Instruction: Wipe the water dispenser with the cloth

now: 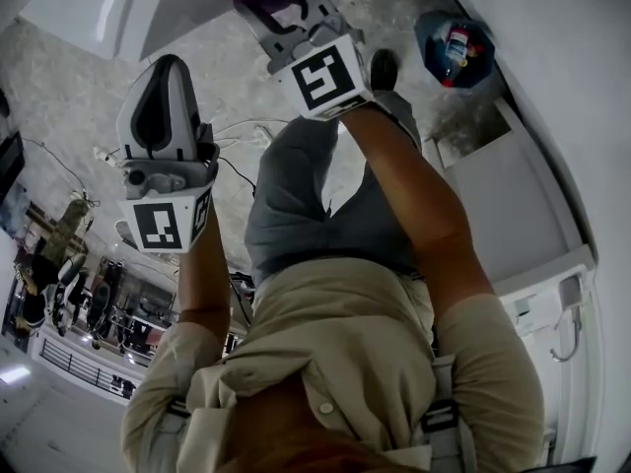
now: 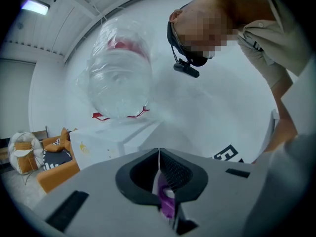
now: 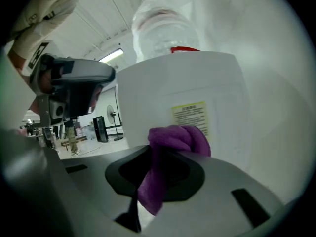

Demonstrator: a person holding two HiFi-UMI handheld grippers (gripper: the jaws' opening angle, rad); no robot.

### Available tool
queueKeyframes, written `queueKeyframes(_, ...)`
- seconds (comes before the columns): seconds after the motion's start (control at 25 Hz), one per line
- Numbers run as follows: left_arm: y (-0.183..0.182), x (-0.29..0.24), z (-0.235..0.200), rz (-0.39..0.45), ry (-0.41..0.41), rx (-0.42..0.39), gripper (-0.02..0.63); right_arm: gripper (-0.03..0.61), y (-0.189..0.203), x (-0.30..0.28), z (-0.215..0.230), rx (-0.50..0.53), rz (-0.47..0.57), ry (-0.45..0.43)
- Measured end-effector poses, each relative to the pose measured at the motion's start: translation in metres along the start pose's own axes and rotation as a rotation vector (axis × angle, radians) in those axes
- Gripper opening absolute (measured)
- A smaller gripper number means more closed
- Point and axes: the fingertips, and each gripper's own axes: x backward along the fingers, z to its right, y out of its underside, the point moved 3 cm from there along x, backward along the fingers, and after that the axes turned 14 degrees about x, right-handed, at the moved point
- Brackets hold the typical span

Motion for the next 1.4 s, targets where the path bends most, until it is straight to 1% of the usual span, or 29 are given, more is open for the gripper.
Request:
queueKeyframes(0.08,0.011,0.004,0.001,0.008,-0.005,-0.014,0.021,0.072,0.000,-0.001,-0.025,0.027,0.017,-0.055)
queueKeyframes(0.2,0.029,0.008,0.002,0.012,-0.006,-0.023,0.021,0.072,-0.002,-0.002,-0.034,0.050,0.077,-0.071)
queueKeyframes(0.24,0.035,0.010,0.001,0.016,-0.010,-0.021,0.021,0.072,-0.001,-0.002,-0.033,0.081,0.080,-0.079)
queueKeyframes(0.32,0.044,0.013,-0.001,0.034,-0.020,-0.014,0.021,0.072,0.004,0.000,-0.031,0.180,0.056,-0.108)
queueKeyframes(0.4,0.053,0.015,-0.004,0.053,-0.028,-0.015,0.021,0.072,0.011,-0.001,-0.020,0.243,0.075,-0.096)
queueKeyframes(0.48,0.059,0.014,-0.009,0.081,-0.042,-0.003,0.023,0.072,0.023,-0.004,0.006,0.228,0.100,-0.027)
queueKeyframes(0.52,0.061,0.014,-0.012,0.093,-0.050,0.003,0.021,0.072,0.032,-0.003,0.024,0.219,0.074,0.013)
queueKeyframes(0.56,0.065,0.015,-0.015,0.097,-0.056,0.000,0.021,0.072,0.041,-0.002,0.045,0.232,0.034,0.052)
queueKeyframes(0.64,0.074,0.018,-0.020,0.099,-0.066,-0.016,0.021,0.072,0.053,0.000,0.090,0.284,-0.021,0.137)
queueKeyframes(0.68,0.077,0.019,-0.022,0.101,-0.072,-0.016,0.021,0.072,0.057,0.001,0.112,0.292,-0.034,0.186)
queueKeyframes(0.76,0.082,0.018,-0.024,0.109,-0.080,-0.005,0.023,0.072,0.062,0.001,0.146,0.274,-0.045,0.277)
queueKeyframes(0.84,0.084,0.014,-0.023,0.127,-0.085,0.024,0.021,0.071,0.064,0.001,0.159,0.245,-0.034,0.329)
queueKeyframes(0.92,0.089,0.011,-0.022,0.132,-0.091,0.041,0.021,0.069,0.067,0.000,0.153,0.216,-0.013,0.338)
queueKeyframes(1.0,0.097,0.009,-0.022,0.115,-0.097,0.043,0.021,0.069,0.073,-0.002,0.134,0.187,0.000,0.307)
queueKeyframes(1.12,0.102,0.008,-0.026,0.104,-0.084,0.041,0.021,0.069,0.082,-0.011,0.085,0.139,-0.003,0.225)
queueKeyframes(1.28,0.109,0.006,-0.036,0.094,-0.096,0.044,0.022,0.071,0.091,-0.027,0.003,0.104,-0.003,0.065)
queueKeyframes(1.4,0.116,0.005,-0.034,0.092,-0.098,0.043,0.021,0.072,0.100,-0.031,-0.052,0.138,-0.008,-0.082)
